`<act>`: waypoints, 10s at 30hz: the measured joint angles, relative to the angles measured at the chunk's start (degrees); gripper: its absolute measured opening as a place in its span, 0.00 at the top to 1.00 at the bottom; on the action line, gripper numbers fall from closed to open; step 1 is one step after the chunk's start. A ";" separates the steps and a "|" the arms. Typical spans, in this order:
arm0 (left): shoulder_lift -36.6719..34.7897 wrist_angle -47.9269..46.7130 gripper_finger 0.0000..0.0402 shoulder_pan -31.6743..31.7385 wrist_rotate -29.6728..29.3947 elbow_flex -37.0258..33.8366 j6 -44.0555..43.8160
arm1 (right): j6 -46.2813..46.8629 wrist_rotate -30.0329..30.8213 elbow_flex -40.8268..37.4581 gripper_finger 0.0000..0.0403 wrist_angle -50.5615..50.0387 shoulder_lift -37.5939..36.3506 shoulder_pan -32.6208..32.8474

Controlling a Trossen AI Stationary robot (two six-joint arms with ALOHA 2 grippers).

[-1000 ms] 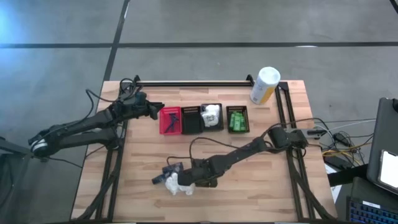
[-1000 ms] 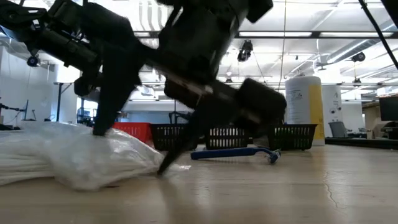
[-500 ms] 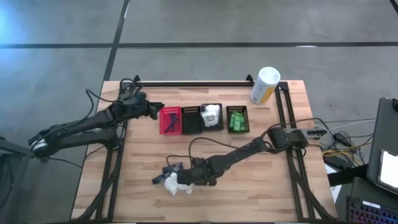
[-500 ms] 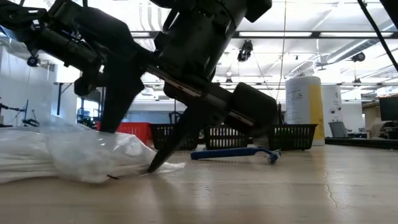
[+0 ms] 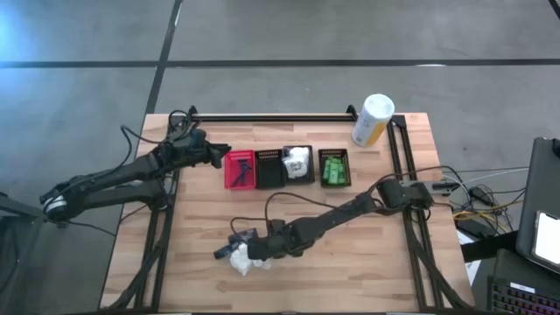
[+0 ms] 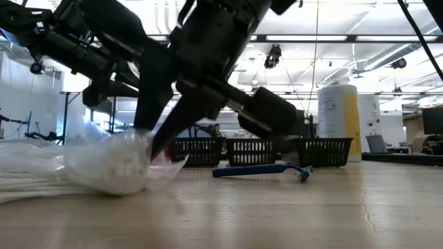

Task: Pick & Place Travel size toiletries
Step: Put the cotton pack into the middle black basket, then put the cotton pack into the middle black bin

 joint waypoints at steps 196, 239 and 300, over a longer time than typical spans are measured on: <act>80.02 -17.84 0.70 4.90 25.27 65.61 8.05 | -40.72 -4.93 -33.11 0.86 -1.08 -26.73 -29.80; 80.02 -17.33 0.70 0.99 22.88 63.61 9.64 | -49.32 -8.64 -38.10 0.80 2.94 -25.03 -34.10; 76.15 -20.84 0.70 3.46 24.55 63.04 13.70 | -53.19 -1.72 -33.43 0.57 -2.70 -25.85 -31.60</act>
